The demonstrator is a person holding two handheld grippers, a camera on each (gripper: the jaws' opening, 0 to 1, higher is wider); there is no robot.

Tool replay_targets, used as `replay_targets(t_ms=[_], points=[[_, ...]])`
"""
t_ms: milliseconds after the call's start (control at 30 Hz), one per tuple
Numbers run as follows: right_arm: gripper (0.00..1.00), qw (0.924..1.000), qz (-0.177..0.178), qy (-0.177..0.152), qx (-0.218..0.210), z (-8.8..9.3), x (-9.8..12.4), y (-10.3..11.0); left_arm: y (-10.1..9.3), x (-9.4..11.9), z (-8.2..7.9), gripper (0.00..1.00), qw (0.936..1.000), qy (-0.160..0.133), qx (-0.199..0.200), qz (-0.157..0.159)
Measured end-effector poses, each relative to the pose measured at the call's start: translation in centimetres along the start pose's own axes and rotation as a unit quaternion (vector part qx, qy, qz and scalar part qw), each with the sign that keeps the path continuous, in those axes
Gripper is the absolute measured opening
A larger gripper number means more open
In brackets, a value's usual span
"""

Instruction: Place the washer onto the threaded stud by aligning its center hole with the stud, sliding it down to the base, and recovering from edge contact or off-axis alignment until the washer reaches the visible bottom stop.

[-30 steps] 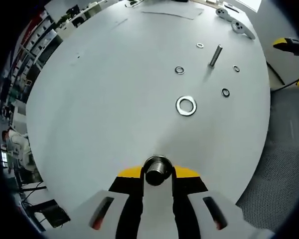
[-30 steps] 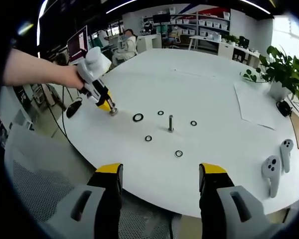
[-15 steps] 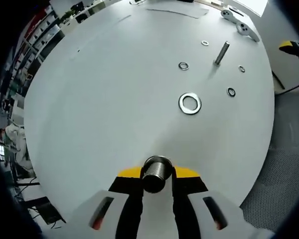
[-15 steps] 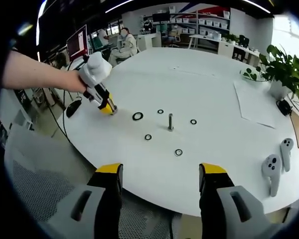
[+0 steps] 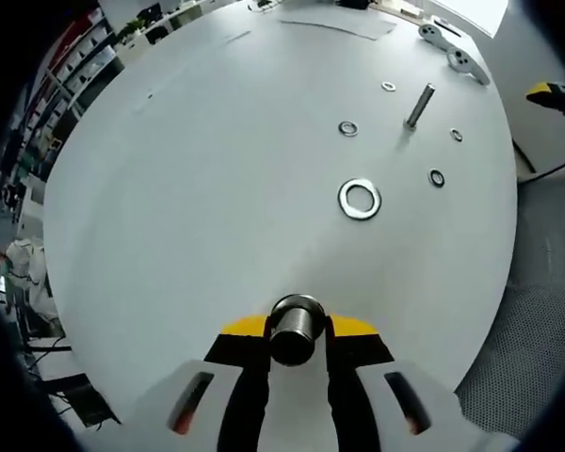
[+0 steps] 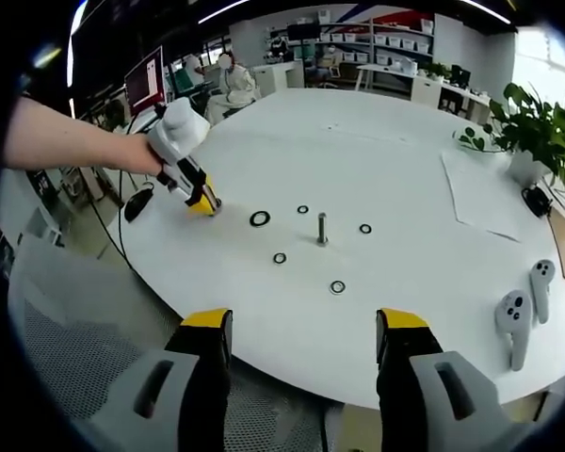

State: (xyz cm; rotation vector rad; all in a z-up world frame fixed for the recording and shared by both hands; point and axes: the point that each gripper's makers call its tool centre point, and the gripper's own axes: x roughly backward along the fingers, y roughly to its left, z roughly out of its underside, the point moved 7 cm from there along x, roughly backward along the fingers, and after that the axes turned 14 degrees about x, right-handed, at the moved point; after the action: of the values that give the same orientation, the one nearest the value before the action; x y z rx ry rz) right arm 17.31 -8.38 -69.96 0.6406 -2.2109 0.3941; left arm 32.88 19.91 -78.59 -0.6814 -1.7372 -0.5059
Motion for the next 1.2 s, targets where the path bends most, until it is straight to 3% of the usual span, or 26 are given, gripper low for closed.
replay_targets(t_ms=[833,1200], points=[[0.64,1.0,0.0,-0.003,0.0,0.0,0.1,0.0,0.1,-0.4,0.1,0.22,1.0,0.0,0.005,0.001],[0.64,0.9999,-0.008,-0.006,0.006,-0.2,0.0,0.2,0.5,0.9,-0.8,0.32,0.9985,-0.041,0.037,-0.004]])
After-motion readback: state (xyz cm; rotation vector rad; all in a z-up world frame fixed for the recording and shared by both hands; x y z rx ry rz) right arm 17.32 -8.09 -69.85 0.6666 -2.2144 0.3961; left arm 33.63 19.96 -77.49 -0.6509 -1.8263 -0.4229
